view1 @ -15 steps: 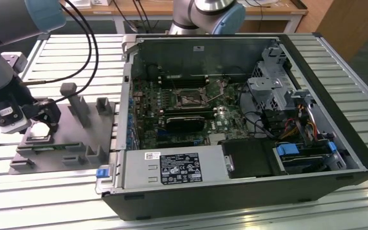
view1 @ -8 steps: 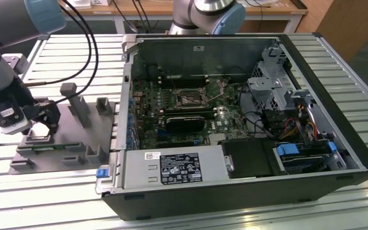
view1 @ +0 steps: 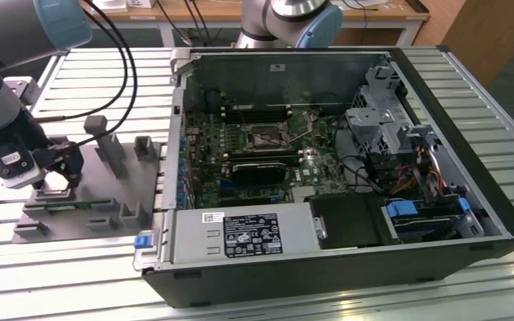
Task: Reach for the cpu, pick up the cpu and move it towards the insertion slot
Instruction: 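Pick up the cpu and move it towards the insertion slot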
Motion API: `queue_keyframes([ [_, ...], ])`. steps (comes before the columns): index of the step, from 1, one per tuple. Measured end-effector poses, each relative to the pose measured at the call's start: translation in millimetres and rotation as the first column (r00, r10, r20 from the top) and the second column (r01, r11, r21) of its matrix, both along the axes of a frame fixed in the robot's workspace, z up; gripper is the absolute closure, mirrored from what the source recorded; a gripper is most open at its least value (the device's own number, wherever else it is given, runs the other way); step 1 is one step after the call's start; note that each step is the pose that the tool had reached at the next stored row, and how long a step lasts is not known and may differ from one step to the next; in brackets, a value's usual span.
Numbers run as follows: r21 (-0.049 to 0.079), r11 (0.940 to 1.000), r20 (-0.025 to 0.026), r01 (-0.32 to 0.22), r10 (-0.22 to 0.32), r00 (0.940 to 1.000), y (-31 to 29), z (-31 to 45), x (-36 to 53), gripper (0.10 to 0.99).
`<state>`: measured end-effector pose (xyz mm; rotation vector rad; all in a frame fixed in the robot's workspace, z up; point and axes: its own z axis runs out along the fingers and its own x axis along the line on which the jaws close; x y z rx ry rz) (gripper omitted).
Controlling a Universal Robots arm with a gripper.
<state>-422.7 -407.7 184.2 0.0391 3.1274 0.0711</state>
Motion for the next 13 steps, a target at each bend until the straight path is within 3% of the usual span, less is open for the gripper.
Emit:
queue_keyframes([
  [5, 0.0, 1.0, 0.0002, 0.0, 0.0, 1.0, 0.4, -0.9, -1.1, 0.545],
  [13, 0.001, 1.0, 0.003, 0.0, 0.0, 1.0, 0.5, 1.4, -1.8, 0.545],
])
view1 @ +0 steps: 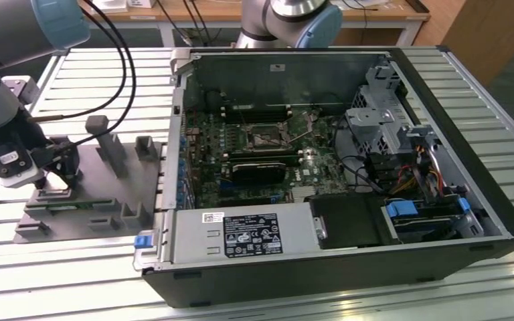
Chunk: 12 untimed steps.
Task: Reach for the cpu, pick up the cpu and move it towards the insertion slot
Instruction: 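Pick up the cpu and move it towards the insertion slot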
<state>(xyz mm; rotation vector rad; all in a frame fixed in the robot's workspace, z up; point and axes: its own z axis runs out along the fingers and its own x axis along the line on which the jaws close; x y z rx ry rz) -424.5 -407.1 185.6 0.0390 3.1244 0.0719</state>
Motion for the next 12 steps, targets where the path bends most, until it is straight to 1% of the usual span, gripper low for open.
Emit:
queue_keyframes([
  [6, 0.0, 1.0, -0.0007, 0.0, 0.0, 1.0, 0.1, -2.1, -0.1, 0.545],
  [8, 0.0, 1.0, -0.0005, 0.0, 0.0, 1.0, 0.6, -2.4, -0.1, 0.533],
  [9, 0.0, 1.0, -0.0004, 0.0, 0.0, 1.0, 1.0, -2.4, -0.1, 0.475],
  [12, 0.0, 1.0, -0.0005, 0.0, 0.0, 1.0, 2.4, -2.4, -0.1, 0.475],
])
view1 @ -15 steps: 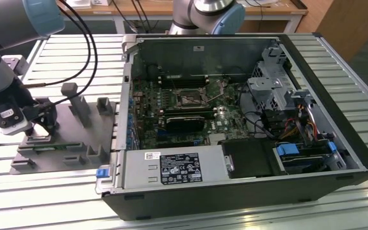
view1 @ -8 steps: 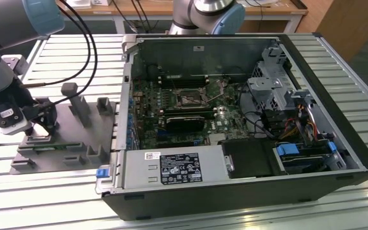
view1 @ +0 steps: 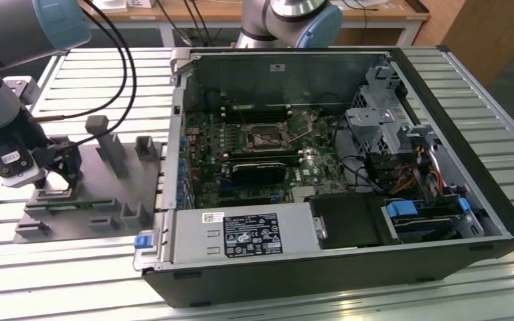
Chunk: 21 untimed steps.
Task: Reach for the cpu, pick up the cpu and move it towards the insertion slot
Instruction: 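Pick up the cpu and move it towards the insertion slot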
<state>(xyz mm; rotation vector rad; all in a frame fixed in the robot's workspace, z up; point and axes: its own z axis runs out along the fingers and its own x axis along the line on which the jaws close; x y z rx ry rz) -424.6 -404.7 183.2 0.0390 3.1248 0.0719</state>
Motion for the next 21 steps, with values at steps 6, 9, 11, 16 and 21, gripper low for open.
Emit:
queue_keyframes([
  [6, 0.0, 0.9999, -0.0002, -0.013, 0.013, 0.9999, 0.3, -0.9, -0.4, 0.49],
  [9, 0.0, 0.9998, -0.0005, -0.021, 0.021, 0.9998, 0.3, -1.2, -0.4, 0.545],
  [11, 0.001, 0.9998, -0.0002, -0.022, 0.022, 0.9998, 0.3, -1.2, -0.3, 0.545],
  [16, 0.008, 0.9997, 0.0002, -0.022, 0.022, 0.9998, 0.4, 4.1, -0.4, 0.545],
  [21, 0.009, 0.9997, 0.0001, -0.022, 0.022, 0.9998, 0.3, 10.7, -0.3, 0.545],
])
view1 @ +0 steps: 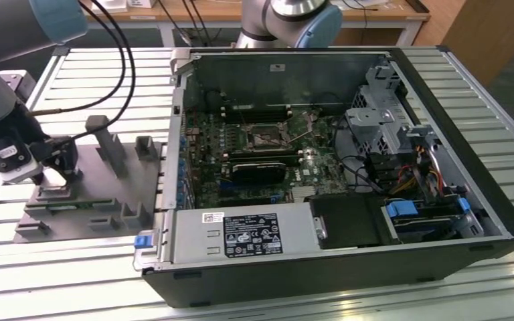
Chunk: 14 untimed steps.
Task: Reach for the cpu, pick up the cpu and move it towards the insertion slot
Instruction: 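Pick up the cpu and move it towards the insertion slot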
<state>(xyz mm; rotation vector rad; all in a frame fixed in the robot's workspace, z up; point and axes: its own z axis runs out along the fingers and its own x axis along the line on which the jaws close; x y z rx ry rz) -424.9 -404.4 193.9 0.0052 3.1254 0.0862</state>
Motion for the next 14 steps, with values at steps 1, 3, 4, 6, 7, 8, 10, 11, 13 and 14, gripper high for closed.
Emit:
queue_keyframes([
  [1, 0.0, 1.0, 0.0, 0.0, 0.0, 1.0, 0.0, 1.1, 0.0, 0.545],
  [3, 0.0, 1.0, 0.0001, 0.0, 0.0, 1.0, 0.0, 3.5, 0.0, 0.545],
  [4, 0.0, 1.0, 0.0001, 0.0, 0.0, 1.0, 0.0, 4.9, 0.0, 0.545],
  [6, 0.0, 1.0, 0.0001, 0.0, 0.0, 1.0, 0.0, 8.1, 0.0, 0.545],
  [7, 0.0, 1.0, 0.0, 0.0, 0.0, 1.0, 0.0, 9.9, 0.0, 0.545],
  [8, 0.0, 1.0, 0.0001, 0.0, 0.0, 1.0, 0.0, 11.6, 0.0, 0.545],
  [10, 0.0, 1.0, 0.0, 0.0, 0.0, 1.0, 0.0, 14.8, 0.0, 0.545],
  [11, 0.0, 1.0, 0.0001, 0.0, 0.0, 1.0, 0.0, 16.3, 0.0, 0.545],
  [13, 0.0, 1.0, 0.0001, 0.0, 0.0, 1.0, 0.0, 18.7, 0.0, 0.545],
  [14, 0.0, 1.0, 0.0001, 0.0, 0.0, 1.0, 0.0, 19.5, 0.0, 0.545],
])
